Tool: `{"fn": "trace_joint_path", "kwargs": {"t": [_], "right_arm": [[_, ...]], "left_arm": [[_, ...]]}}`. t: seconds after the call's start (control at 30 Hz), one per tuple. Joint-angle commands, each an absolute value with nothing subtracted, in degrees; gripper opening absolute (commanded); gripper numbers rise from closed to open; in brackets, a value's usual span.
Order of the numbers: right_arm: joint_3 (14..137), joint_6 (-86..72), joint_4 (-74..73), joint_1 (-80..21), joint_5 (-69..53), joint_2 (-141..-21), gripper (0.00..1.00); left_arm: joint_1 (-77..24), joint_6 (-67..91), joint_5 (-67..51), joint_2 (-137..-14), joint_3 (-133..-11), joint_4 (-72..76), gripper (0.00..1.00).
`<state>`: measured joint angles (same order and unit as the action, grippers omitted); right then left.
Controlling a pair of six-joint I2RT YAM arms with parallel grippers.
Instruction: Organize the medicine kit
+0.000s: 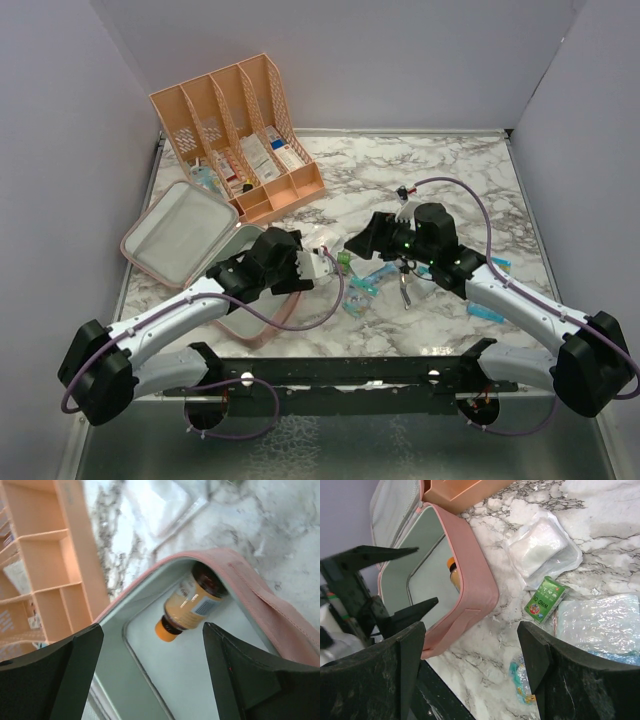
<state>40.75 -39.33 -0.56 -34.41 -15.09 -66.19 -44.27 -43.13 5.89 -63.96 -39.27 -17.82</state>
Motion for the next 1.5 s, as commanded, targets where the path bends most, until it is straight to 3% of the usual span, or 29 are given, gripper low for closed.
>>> {"fn": "trace_joint_path", "kwargs": {"t": [0.0, 0.13, 0.23, 0.33, 0.5, 0.73, 1.2, 1.47], "right_arm": [[41.9, -40.1, -1.6, -34.5, -15.2, -66.1, 0.76], [43.7, -38.5, -4.4, -34.4, -13.5, -67.1, 0.74], [45.5, -35.9, -8.1, -34.4, -9.6, -67.9, 0.7], [46.9, -34.4, -10.9, -34.4, -6.1, -68.3, 0.68], [48.7, -33.2, -13.8, -34.5, -4.7, -69.7, 0.68], [49.9, -32.0, -15.9, -34.5, -6.4, -72.7, 0.68], [49.4, -36.0, -18.8, -34.5, -1.3, -76.1, 0.64], [48.8, -40.3, -24.5, -34.3, 11.8, -74.4, 0.62]], "left_arm": [[-44.5, -27.4, 13.8, -59.8, -44.4, -16.8, 0.84], [-44.3, -3.0, 22.9, -56.3, -45.2, -12.1, 0.9], [-43.2, 16.9, 19.0, -55.6, -46.0, -14.1, 0.99], [-41.6, 26.5, 10.8, -56.3, -44.7, -13.3, 0.99], [-34.3, 37.0, 11.2, -57.8, -43.6, -18.1, 0.98], [-25.1, 47.4, 3.7, -57.4, -35.5, -15.0, 0.77], [-23.8, 49.7, 1.3, -63.2, -29.5, -4.1, 0.62], [-23.7, 46.8, -3.1, -67.4, -28.6, 2.1, 0.45]]}}
